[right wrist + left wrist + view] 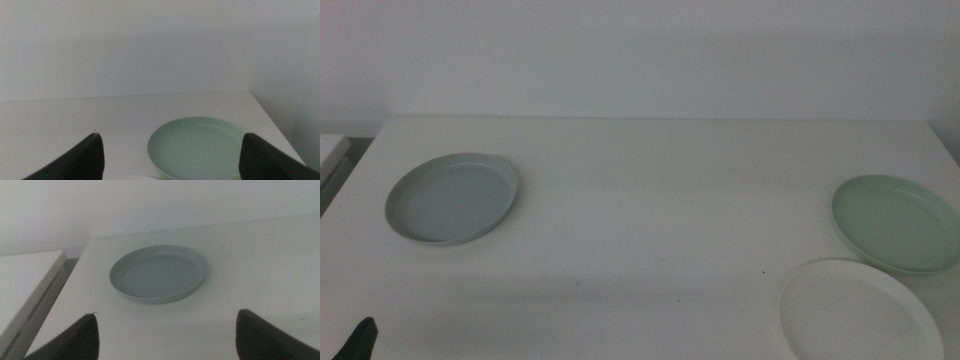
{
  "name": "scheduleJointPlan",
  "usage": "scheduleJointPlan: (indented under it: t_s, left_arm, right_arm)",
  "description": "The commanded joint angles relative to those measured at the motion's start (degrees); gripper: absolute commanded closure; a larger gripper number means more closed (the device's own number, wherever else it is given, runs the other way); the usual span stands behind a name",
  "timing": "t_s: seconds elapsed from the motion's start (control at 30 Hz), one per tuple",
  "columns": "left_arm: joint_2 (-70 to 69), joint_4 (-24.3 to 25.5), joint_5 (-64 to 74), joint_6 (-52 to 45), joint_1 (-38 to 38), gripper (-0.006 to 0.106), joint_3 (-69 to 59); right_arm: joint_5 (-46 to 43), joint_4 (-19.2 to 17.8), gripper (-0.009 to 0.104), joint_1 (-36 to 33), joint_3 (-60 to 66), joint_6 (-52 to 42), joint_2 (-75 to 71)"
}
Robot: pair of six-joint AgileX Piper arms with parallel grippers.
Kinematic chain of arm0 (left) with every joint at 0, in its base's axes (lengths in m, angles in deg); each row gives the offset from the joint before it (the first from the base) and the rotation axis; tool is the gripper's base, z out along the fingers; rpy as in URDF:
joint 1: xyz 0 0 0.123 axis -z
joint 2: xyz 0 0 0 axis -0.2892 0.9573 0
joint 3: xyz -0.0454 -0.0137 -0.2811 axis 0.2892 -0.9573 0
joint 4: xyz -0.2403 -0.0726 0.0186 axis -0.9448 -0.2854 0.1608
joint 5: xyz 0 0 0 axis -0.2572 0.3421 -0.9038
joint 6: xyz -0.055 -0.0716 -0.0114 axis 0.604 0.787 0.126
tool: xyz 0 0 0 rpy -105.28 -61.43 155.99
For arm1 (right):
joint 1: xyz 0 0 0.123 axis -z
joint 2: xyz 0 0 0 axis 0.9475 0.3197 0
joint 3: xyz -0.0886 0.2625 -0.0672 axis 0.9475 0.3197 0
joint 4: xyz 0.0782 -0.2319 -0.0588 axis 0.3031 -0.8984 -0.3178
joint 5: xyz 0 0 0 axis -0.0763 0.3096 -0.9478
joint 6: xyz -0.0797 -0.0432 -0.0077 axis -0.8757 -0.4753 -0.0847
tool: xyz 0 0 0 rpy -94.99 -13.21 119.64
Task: Stack the three bowls on top of each other.
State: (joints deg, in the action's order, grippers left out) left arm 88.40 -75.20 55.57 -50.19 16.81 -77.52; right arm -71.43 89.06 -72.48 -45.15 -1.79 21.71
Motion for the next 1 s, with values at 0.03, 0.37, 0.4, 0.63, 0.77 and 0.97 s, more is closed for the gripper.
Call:
scheduleJointPlan:
  t_s: [0.03, 0.37, 0.4, 0.63, 0.77, 0.97]
  left_arm:
    - [-0.2, -0.01, -0.73, 0.28, 0.0, 0.007, -0.02]
    - [-0.2, -0.01, -0.73, 0.29, 0.0, 0.007, -0.02]
    - [-0.2, -0.01, -0.73, 0.29, 0.0, 0.007, -0.02]
    - [-0.2, -0.01, -0.73, 0.29, 0.0, 0.007, -0.02]
    - [-0.2, -0.01, -0.73, 0.29, 0.0, 0.007, -0.02]
    - [-0.2, -0.01, -0.73, 0.29, 0.0, 0.007, -0.02]
  right_arm:
    - [-1.67, -0.59, 0.002, -0.01, 0.2, -0.15, -0.29]
    - [4.46, -1.15, 0.002, -0.01, -11.18, 1.71, 5.84]
    - [6.91, -0.59, 0.002, -0.01, -13.67, 2.54, 8.43]
    - [36.48, 2.63, 0.002, -0.01, -31.26, 7.56, 25.76]
    - [50.43, 2.63, 0.002, -0.01, -38.89, 7.56, 33.78]
    - [48.21, 3.71, 0.002, -0.01, -40.01, 7.56, 38.16]
